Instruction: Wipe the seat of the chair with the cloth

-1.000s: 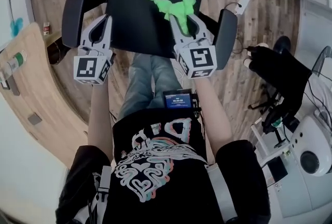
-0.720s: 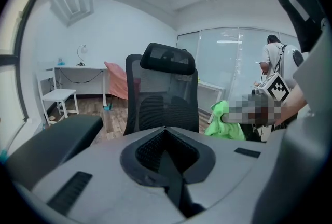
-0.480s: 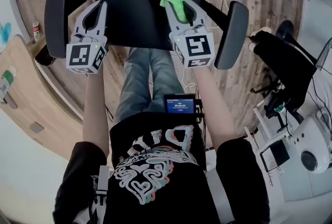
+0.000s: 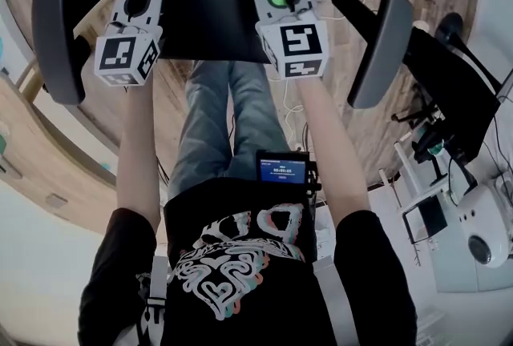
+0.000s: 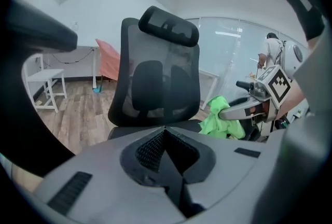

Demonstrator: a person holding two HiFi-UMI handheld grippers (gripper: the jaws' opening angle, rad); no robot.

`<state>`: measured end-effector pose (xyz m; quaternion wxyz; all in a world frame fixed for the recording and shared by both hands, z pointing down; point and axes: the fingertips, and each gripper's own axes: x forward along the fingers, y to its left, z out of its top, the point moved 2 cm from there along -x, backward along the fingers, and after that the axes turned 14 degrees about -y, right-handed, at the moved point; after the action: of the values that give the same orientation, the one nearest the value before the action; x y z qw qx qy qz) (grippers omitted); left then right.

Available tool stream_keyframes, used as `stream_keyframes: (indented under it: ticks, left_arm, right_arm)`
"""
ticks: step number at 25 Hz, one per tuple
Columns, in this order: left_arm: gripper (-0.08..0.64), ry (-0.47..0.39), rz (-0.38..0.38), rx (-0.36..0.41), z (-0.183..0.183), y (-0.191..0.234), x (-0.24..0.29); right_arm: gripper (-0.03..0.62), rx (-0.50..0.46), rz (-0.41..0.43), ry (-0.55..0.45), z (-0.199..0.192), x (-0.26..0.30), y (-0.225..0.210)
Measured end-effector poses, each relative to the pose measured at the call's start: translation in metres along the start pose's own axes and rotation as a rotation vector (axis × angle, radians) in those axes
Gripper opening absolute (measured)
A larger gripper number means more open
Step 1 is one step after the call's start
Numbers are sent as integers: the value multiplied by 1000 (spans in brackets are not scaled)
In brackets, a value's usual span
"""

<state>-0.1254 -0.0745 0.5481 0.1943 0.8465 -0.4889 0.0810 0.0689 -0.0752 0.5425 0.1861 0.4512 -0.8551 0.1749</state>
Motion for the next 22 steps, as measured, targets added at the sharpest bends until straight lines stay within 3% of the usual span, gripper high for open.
stream_keyframes:
  ticks: [8,16,22]
  left_arm:
    - [2,58,-44,-12,-45,-2,19]
    - [2,76,-71,-29,-63,-16,30]
    - [2,81,-87,-36,-70,-19,36]
  right_arm:
    - [100,5,-37,105,-65,10,-14]
    - [100,-6,-72,145,-87,19,-32]
    - [100,-23,-125,269,-125,24,-49]
